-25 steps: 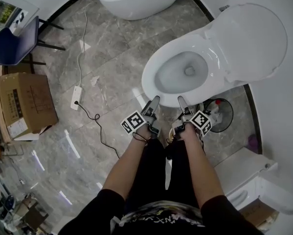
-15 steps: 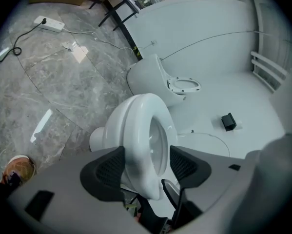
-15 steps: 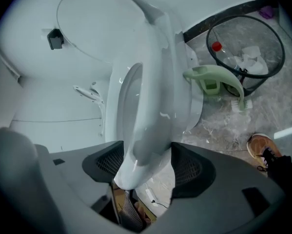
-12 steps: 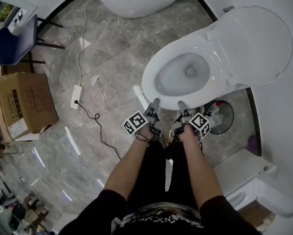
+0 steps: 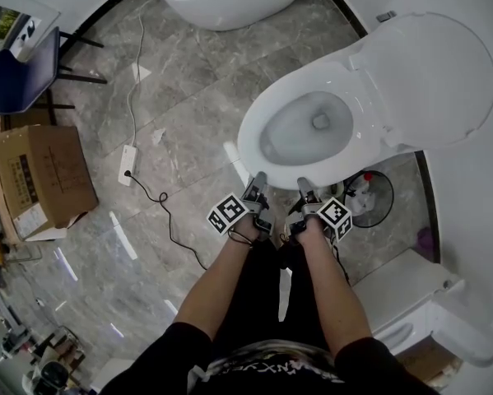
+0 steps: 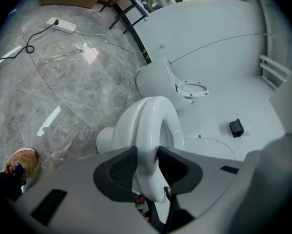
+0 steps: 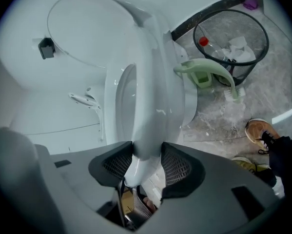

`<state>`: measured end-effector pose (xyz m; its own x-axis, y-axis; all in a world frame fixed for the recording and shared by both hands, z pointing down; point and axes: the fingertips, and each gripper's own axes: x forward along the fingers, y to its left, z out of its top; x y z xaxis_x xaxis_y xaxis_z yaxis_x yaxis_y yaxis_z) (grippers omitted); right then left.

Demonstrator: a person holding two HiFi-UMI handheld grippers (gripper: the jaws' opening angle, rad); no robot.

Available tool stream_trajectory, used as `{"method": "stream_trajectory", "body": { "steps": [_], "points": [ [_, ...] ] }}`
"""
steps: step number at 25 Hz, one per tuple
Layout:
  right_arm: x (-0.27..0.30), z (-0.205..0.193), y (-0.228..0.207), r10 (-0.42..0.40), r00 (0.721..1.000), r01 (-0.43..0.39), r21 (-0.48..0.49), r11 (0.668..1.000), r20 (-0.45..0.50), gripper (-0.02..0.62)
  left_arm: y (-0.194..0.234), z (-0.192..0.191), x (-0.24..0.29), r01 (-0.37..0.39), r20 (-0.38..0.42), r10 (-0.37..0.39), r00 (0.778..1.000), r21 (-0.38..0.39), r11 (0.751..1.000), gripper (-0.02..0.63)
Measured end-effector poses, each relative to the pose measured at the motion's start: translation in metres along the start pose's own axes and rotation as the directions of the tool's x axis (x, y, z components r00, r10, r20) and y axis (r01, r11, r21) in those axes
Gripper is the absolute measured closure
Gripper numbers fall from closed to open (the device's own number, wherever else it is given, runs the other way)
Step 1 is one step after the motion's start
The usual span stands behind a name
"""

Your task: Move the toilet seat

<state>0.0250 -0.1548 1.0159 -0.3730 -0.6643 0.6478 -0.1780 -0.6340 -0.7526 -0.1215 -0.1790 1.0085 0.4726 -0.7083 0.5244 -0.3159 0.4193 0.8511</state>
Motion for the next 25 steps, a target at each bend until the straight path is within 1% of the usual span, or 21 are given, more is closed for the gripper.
{"method": "stream_trajectory", "body": {
  "steps": [2,7,12,19,25],
  "points": [
    [-0.002,-0.001,0.002,0.020,1.000,-0.020,0.021,1.000,0.005,0.414,-0.003,0.001,-0.001,0.003,0.006,-0.003,1.000,-0.008,1.000,0.460],
    [-0.006,0.000,0.008,0.097,0.995,-0.098,0.054,0.994,0.030,0.431,-0.011,0.003,-0.004,0.022,0.000,-0.022,1.000,0.003,1.000,0.466],
    [-0.012,0.001,0.015,0.143,0.989,-0.146,0.087,0.985,0.041,0.439,-0.025,0.004,-0.010,0.034,-0.010,-0.034,0.999,0.019,0.999,0.471],
    [-0.033,-0.001,0.037,0.174,0.984,-0.178,0.140,0.974,0.040,0.443,-0.063,0.002,-0.028,0.066,-0.017,-0.065,0.998,0.053,0.996,0.477],
    [-0.059,-0.002,0.062,0.211,0.976,-0.219,0.225,0.949,0.056,0.451,-0.107,-0.001,-0.051,0.087,-0.017,-0.086,0.996,0.081,0.993,0.482]
  ]
}}
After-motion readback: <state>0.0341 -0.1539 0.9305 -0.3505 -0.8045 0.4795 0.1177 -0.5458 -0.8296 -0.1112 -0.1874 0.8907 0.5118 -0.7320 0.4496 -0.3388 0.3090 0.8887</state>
